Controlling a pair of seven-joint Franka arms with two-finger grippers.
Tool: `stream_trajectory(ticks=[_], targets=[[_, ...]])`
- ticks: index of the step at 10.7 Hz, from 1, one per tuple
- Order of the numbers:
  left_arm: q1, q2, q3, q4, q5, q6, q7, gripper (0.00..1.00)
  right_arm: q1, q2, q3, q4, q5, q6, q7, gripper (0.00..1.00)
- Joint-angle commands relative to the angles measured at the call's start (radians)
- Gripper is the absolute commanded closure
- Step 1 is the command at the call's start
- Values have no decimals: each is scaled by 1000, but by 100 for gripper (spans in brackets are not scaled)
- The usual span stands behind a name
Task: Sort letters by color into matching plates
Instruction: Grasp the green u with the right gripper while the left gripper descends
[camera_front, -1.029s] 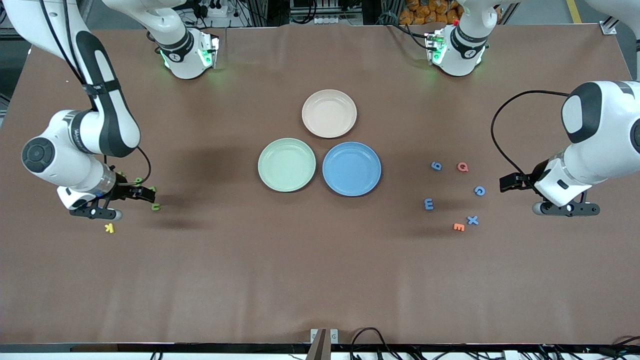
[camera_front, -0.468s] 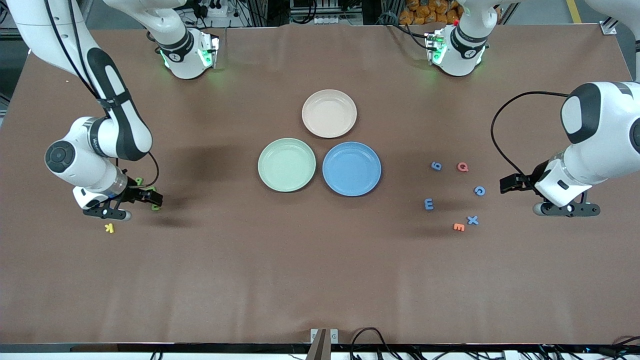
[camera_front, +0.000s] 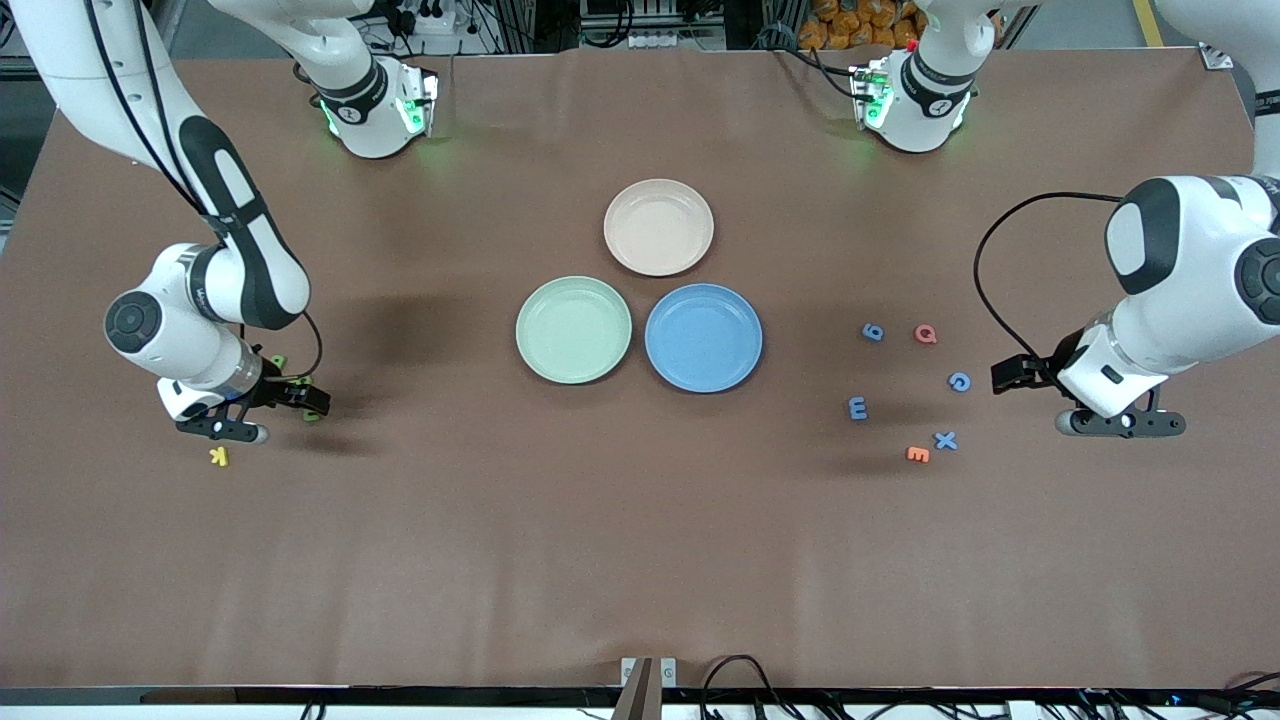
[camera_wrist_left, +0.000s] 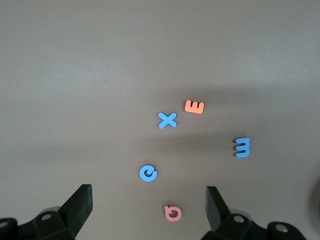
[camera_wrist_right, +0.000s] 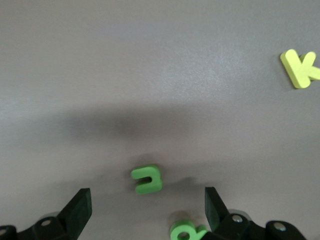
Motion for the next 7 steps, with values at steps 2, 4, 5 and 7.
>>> stream_trajectory(ticks=[2,4,5,7], targets=[[1,31,-6,-24,8,87,2,0,-22,36,34,4,6,37,54,0],[3,43,-6,-50,5,151,2,0,-21,43,42,10,6,37,75,0],[1,60,-6,-49,5,162,2,0,-19,43,43,10,6,38,81,0],[-2,95,-6,-52,5,213,0,0,-21,48,43,10,4,38,81,0]])
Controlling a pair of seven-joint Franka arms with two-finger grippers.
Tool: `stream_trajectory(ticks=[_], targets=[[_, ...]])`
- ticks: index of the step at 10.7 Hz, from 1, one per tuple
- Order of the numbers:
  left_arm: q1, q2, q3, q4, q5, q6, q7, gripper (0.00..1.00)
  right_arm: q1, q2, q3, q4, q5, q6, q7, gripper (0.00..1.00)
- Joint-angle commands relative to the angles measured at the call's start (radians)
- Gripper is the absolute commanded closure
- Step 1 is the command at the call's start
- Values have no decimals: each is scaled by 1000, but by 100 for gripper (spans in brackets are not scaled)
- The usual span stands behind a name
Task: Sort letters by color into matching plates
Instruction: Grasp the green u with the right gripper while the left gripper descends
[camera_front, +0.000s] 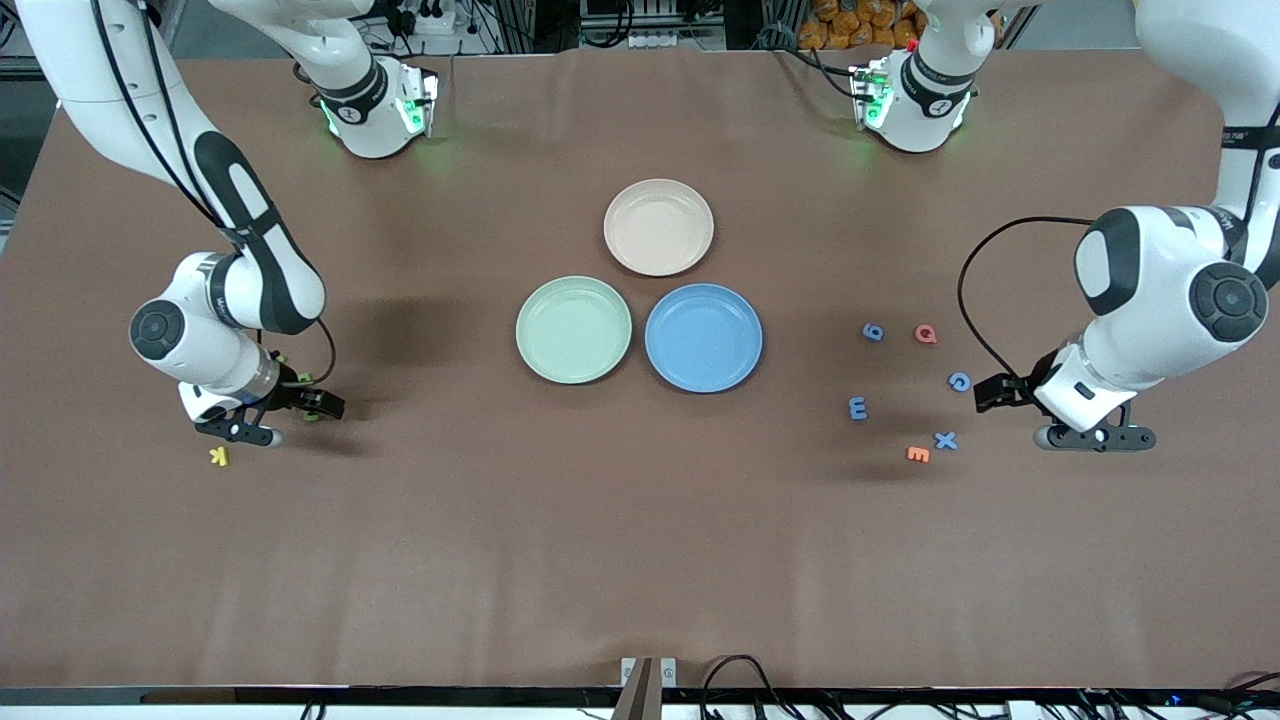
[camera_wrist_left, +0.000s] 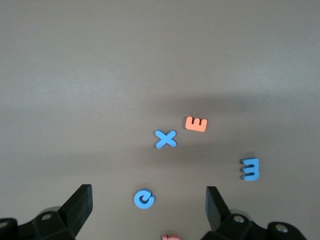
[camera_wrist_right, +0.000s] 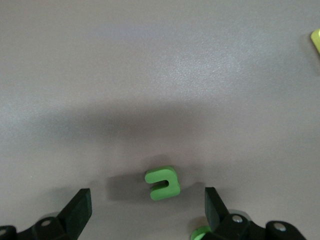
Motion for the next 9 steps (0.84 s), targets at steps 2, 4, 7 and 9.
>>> stream_trajectory(ticks=[2,4,7,9], targets=[[-4,70,-5,-17,5,126,0,0,-15,16,11,11,1,10,16,3],[-4,112,-4,-34,5,203,0,0,-15,24,11,14,-2,14,16,10],[-4,158,-4,-40,8,254,0,0,-17,37,10,22,-7,42,16,21],[-4,189,-4,-40,11,282,0,0,-18,39,10,25,-12,42,14,29]])
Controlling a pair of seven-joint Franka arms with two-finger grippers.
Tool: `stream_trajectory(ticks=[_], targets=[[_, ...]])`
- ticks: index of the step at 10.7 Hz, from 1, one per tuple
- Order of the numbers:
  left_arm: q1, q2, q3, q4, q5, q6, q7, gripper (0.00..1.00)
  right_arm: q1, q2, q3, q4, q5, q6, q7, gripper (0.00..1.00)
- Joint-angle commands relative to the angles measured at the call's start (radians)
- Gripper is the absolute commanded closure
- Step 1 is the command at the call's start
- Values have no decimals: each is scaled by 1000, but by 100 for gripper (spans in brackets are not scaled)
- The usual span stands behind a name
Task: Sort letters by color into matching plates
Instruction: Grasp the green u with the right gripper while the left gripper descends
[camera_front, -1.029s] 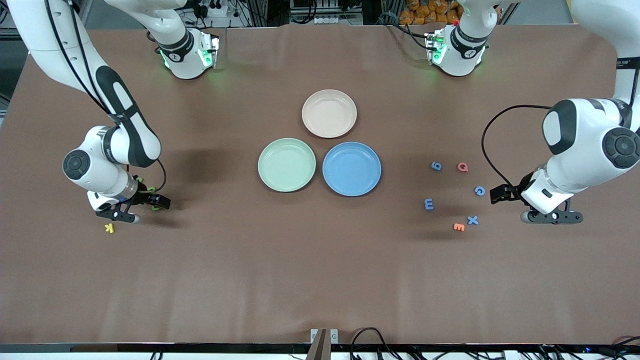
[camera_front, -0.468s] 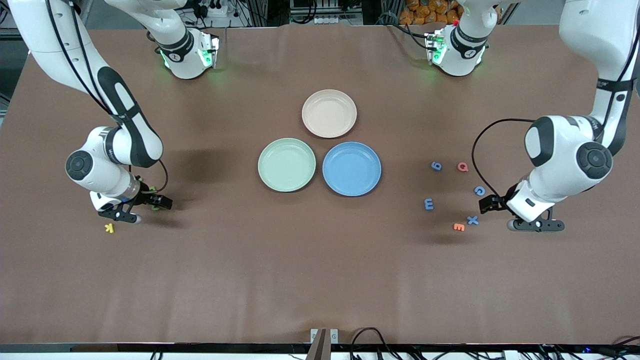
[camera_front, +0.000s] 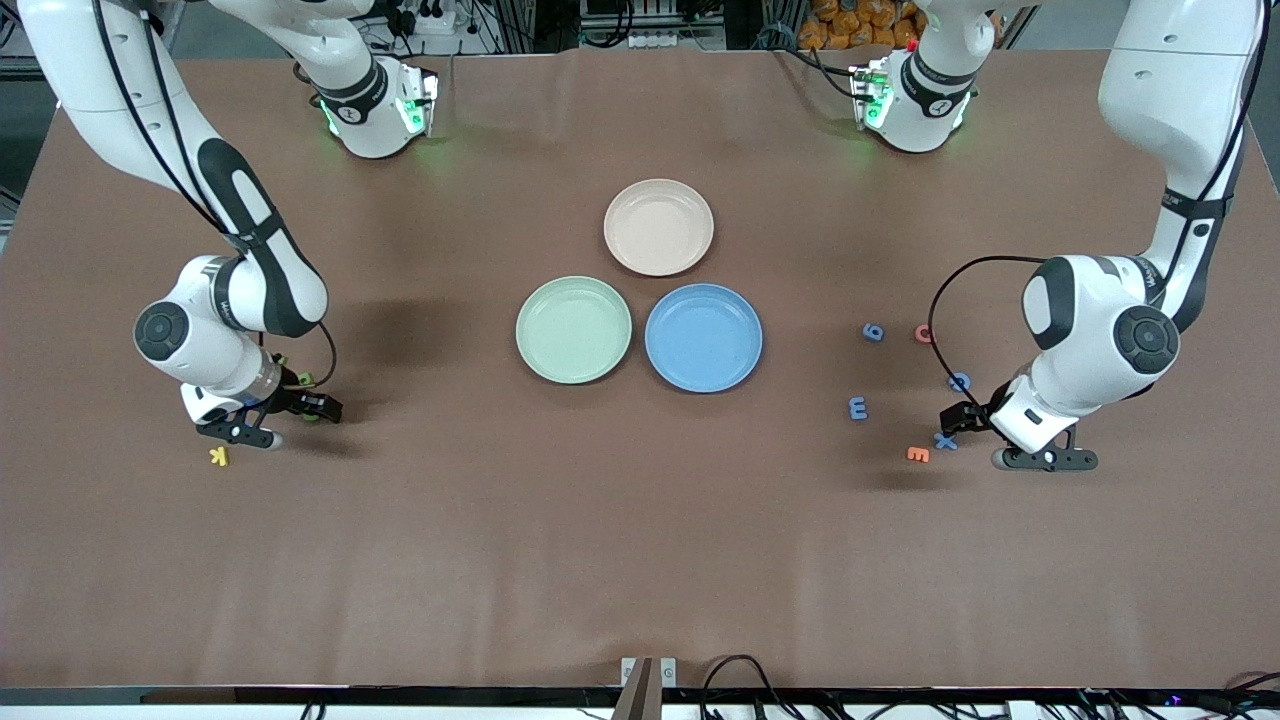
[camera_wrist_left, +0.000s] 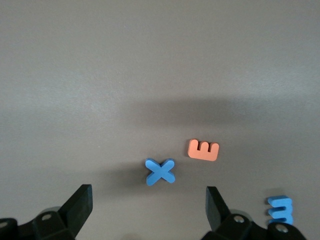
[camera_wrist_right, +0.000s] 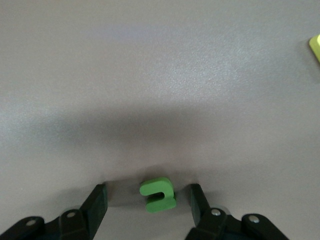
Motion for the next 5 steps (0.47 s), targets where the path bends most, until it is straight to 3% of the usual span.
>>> stream_trajectory(ticks=[1,3,5], targets=[[2,47,-3,-4,12,66,0,0,-23,21,11,21,-15,6,11,43],[2,71,-3,-4,12,91,0,1,-31,21,9,21,-23,5,9,63],[2,87,-3,-4,12,108,2,12,-35,20,9,19,-23,3,8,71]])
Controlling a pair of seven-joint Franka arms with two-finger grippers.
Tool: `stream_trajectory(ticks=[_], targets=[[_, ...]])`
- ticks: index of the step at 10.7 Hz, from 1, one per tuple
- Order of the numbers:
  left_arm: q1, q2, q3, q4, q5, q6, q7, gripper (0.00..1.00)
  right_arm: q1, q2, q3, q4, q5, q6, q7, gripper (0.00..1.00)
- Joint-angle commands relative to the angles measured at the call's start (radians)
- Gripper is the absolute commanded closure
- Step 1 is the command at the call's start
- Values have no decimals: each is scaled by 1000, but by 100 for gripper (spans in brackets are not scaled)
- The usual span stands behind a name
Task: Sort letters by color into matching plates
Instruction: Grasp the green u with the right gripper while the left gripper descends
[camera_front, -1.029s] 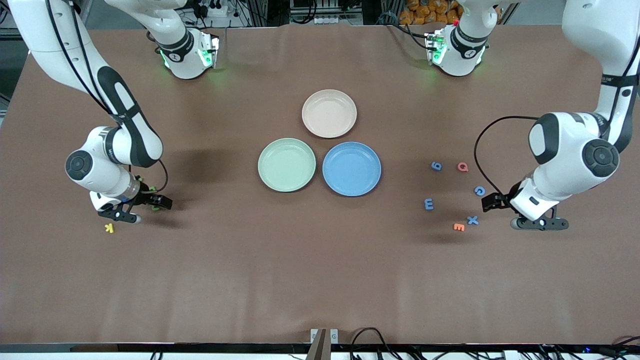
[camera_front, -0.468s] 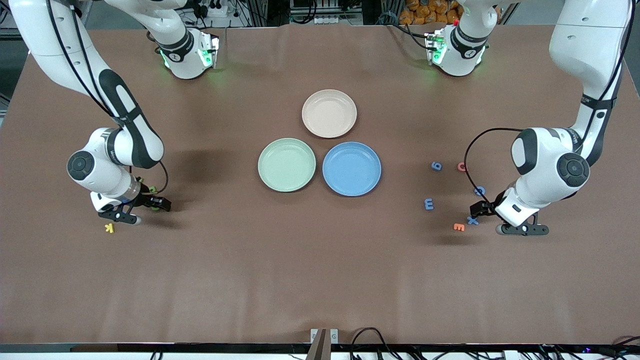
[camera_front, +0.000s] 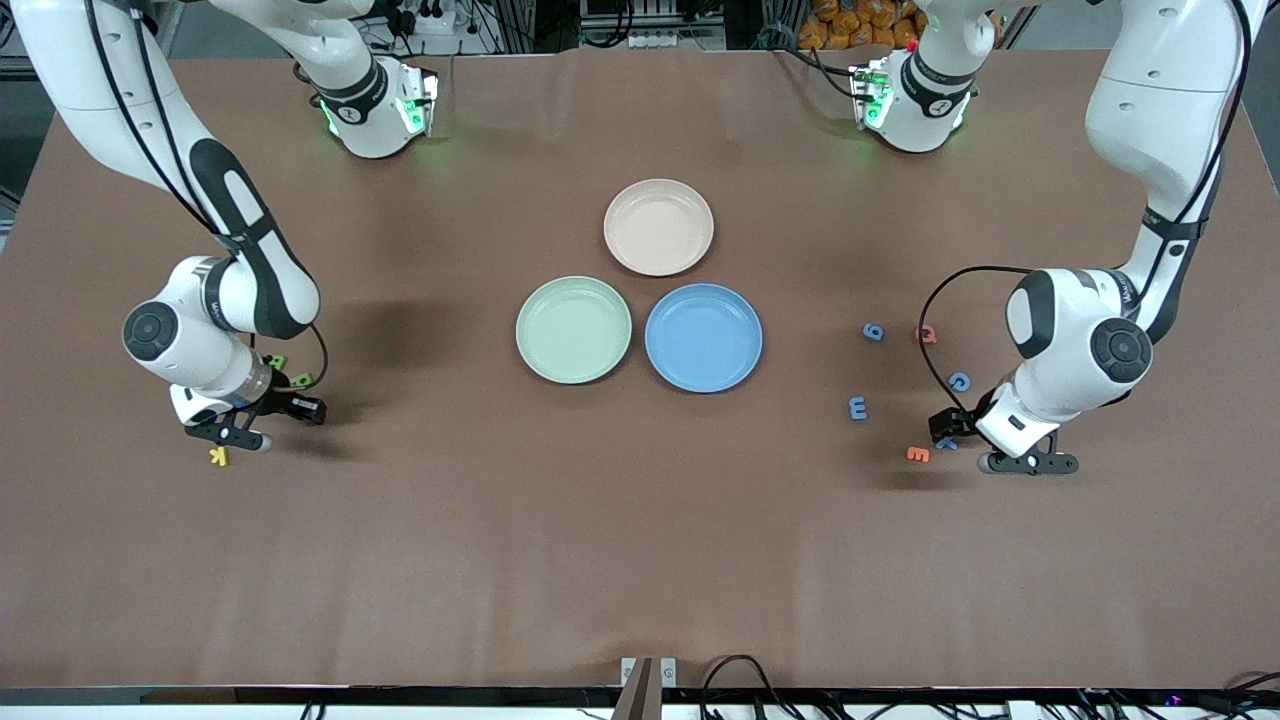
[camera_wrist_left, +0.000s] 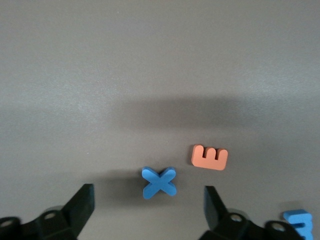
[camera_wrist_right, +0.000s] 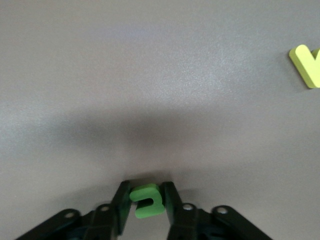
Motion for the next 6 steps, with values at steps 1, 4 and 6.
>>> stream_trajectory(ticks=[1,4,6], targets=[[2,25,-3,1,12,42,2,16,-23,21,13,8,-16,4,8,72],[1,35,-3,2,14,48,2,22,-21,13,13,9,-13,-5,12,77],[-1,38,-2,2,14,53,8,24,-13,-13,14,9,-4,-28,17,79]])
